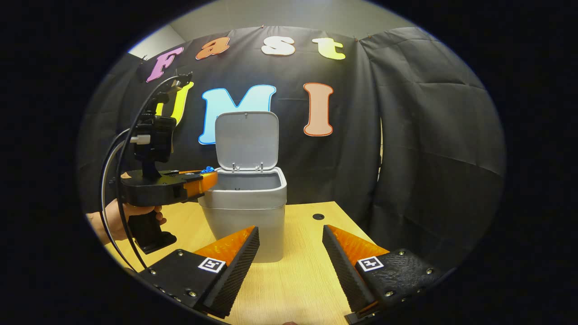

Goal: Press the lid of the desktop garbage bin to open it, pick up the crumpled paper on the desktop and throw it into the bin, then pick up the pop can on the desktop and drop it into the bin, and finally close the garbage bin lid.

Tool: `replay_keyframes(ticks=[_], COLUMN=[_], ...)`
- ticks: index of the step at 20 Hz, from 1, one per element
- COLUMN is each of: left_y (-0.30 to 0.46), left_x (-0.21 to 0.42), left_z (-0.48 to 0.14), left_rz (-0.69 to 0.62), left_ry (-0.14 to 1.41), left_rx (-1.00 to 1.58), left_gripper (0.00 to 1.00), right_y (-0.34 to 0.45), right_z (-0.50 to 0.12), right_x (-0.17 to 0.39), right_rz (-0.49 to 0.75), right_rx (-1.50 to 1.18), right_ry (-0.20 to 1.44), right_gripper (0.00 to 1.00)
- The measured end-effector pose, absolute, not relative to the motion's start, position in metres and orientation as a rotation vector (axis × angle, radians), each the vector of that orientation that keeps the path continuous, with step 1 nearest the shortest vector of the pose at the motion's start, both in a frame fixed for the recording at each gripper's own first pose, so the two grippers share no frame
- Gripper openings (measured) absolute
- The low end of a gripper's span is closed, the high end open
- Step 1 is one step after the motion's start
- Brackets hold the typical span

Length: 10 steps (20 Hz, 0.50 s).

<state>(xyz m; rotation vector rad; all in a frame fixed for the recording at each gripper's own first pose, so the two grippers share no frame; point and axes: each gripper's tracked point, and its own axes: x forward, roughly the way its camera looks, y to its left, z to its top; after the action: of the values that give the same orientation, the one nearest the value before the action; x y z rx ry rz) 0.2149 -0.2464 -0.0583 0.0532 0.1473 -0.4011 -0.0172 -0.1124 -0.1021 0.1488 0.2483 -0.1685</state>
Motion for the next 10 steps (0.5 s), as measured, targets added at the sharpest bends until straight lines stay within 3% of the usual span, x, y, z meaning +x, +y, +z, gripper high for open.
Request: replay_keyframes(ticks=[5,8,10], left_y=[-0.252,-0.251,-0.247], left_x=[0.212,0.210,0.208], left_z=[-0.058,-0.053,-0.048], left_rz=[-0.423,-0.428,-0.416], left_ry=[0.149,0.135,0.122], left_rx=[0.039,0.033,0.029], left_gripper=[0.48,0.84,0.87], right_y=[-0.114,-0.110,-0.107], right_z=[-0.102,-0.101,-0.099], right_x=[-0.020,-0.021,-0.023], right_rz=[-0.181,-0.173,-0.166], right_rx=[0.146,0.143,0.135], right_ry=[0.253,0.252,0.248], right_gripper=[0.91,0.91,0.91])
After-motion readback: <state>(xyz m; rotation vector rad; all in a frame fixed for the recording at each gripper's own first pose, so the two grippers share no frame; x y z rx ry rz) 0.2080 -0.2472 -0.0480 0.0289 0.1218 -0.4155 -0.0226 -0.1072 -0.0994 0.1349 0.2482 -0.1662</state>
